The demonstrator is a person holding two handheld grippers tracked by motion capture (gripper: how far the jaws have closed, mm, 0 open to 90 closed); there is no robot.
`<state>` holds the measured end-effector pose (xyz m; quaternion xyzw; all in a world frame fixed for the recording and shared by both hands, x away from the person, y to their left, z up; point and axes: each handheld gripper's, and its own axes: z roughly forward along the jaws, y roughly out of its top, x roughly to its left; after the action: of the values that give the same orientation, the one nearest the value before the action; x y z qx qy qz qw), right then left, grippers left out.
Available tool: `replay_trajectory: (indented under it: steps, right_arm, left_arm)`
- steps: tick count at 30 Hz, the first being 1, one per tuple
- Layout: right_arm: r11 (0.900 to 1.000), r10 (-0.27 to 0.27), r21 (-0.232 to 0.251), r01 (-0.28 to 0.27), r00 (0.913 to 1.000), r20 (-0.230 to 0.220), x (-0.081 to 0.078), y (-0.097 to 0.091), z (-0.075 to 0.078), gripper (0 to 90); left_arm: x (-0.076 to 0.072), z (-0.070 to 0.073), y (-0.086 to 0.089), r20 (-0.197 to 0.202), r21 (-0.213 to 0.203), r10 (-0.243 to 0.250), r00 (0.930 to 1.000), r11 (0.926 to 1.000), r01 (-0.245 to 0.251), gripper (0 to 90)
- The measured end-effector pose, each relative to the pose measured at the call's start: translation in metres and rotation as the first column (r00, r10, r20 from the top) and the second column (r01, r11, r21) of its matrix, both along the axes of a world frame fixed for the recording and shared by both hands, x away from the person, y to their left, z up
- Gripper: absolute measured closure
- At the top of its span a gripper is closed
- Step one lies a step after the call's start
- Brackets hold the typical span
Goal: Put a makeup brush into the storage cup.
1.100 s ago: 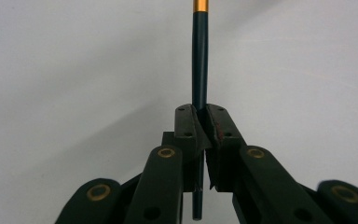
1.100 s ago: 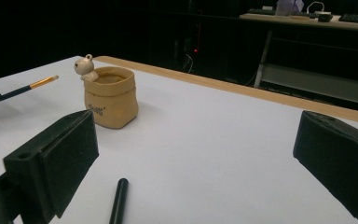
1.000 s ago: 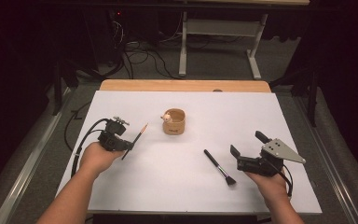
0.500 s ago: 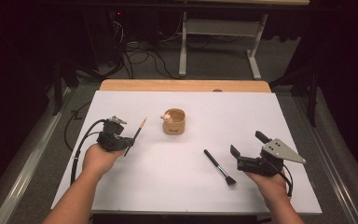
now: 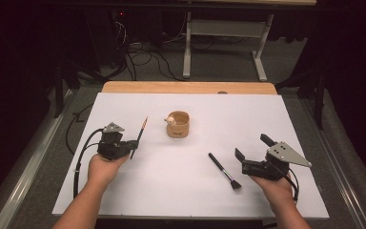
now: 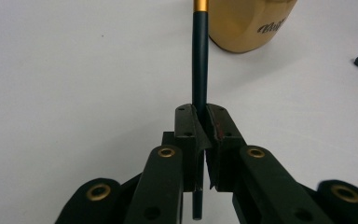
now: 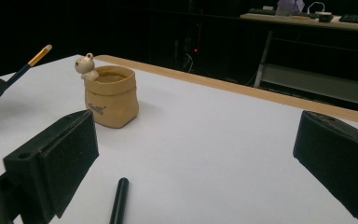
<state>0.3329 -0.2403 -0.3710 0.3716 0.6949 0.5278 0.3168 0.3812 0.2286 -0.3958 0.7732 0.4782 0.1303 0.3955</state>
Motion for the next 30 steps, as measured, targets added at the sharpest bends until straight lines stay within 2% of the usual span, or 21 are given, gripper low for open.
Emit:
replay_trajectory:
  steps: [3,6,12,16,19,23,30]
  right_arm:
    - [1.0000,-0.001,-0.001,0.001,1.0000,0.001,0.000,0.000,0.000,1.4]
    - [1.0000,-0.002,-0.003,0.002,1.0000,0.003,0.000,0.000,0.000,1.4]
    - [1.0000,-0.001,-0.006,0.001,1.0000,0.000,0.000,0.001,-0.001,1.4]
    - [1.0000,-0.002,-0.007,0.002,1.0000,-0.008,0.000,0.001,-0.002,1.4]
    - [1.0000,-0.004,-0.007,0.004,1.0000,-0.007,0.001,0.002,-0.002,1.4]
    - [1.0000,-0.001,-0.005,0.001,0.9999,-0.011,0.001,0.003,-0.003,1.4]
    - [0.9999,0.000,-0.013,0.000,1.0000,-0.006,0.001,0.006,-0.005,1.4]
  left_arm:
    - [-0.003,0.000,-0.003,0.037,-0.010,0.005,0.9993,0.9999,-0.004,83.8]
    - [-0.005,0.000,-0.004,0.064,-0.044,0.012,0.9979,0.9990,-0.009,83.8]
    - [-0.010,-0.007,-0.003,0.116,-0.080,0.032,0.9927,0.9965,-0.023,83.8]
    - [-0.015,-0.012,-0.002,0.159,-0.120,0.045,0.9863,0.9924,-0.026,83.8]
    - [-0.019,-0.013,-0.002,0.196,-0.144,0.053,0.9791,0.9893,-0.025,83.8]
    - [-0.023,-0.013,-0.002,0.231,-0.154,0.050,0.9717,0.9880,-0.015,83.8]
    - [-0.029,-0.010,-0.003,0.268,-0.173,0.044,0.9625,0.9849,0.003,83.8]
